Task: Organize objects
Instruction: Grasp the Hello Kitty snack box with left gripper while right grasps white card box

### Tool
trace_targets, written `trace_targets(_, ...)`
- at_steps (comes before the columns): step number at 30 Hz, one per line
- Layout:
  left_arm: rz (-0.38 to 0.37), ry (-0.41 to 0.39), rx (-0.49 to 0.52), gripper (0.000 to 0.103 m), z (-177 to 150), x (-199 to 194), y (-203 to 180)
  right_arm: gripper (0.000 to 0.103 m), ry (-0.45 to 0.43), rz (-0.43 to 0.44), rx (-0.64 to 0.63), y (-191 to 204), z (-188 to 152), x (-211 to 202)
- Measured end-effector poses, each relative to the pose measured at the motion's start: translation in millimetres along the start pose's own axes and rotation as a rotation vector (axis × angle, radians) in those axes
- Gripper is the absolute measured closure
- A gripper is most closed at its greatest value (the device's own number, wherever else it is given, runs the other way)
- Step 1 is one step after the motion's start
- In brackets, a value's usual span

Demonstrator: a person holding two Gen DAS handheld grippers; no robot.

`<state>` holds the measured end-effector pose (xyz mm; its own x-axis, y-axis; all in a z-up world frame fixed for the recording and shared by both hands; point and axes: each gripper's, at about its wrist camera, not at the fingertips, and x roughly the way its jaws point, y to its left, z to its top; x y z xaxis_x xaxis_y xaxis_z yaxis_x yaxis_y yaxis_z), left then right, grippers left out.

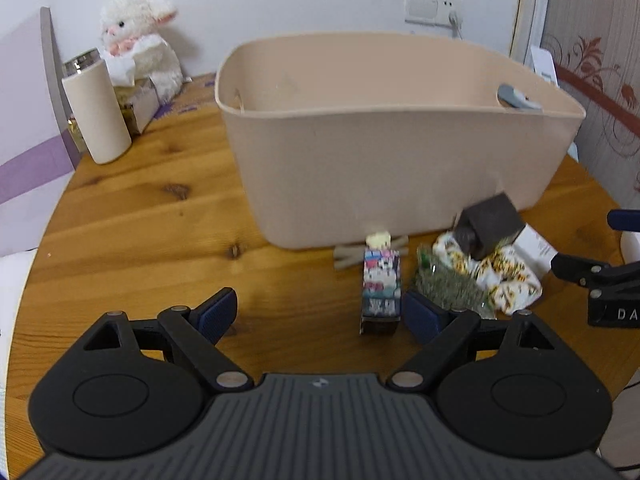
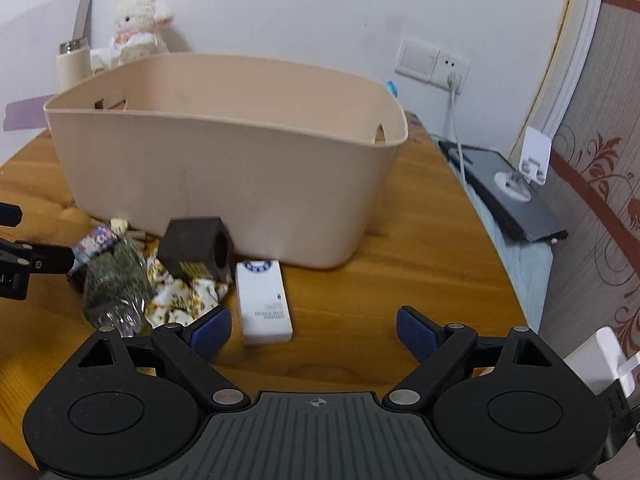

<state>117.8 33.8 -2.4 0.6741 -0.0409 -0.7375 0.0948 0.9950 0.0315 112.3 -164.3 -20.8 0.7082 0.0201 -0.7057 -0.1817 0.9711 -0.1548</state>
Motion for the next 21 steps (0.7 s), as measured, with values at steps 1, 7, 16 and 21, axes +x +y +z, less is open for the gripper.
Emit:
trace_targets(1, -0.003, 0.006, 0.002, 0.013, -1, 2, -1, 0.012, 0.007, 0.001, 0.0, 0, -1, 2)
trace_targets(7, -0.044, 0.041, 0.013, 0.013, -4, 16, -4, 0.012, 0.041, 0.01, 0.003, 3, -4, 18)
trace_targets(16, -0.058, 0.038, 0.008, 0.024, 0, 31, -5, 0.018, 0.027, 0.036, 0.024, 3, -2, 34)
trace_targets(21, -0.065, 0.016, 0.025, 0.035, 2, 33, -8, 0.025, 0.008, 0.062, 0.032, 2, -5, 32)
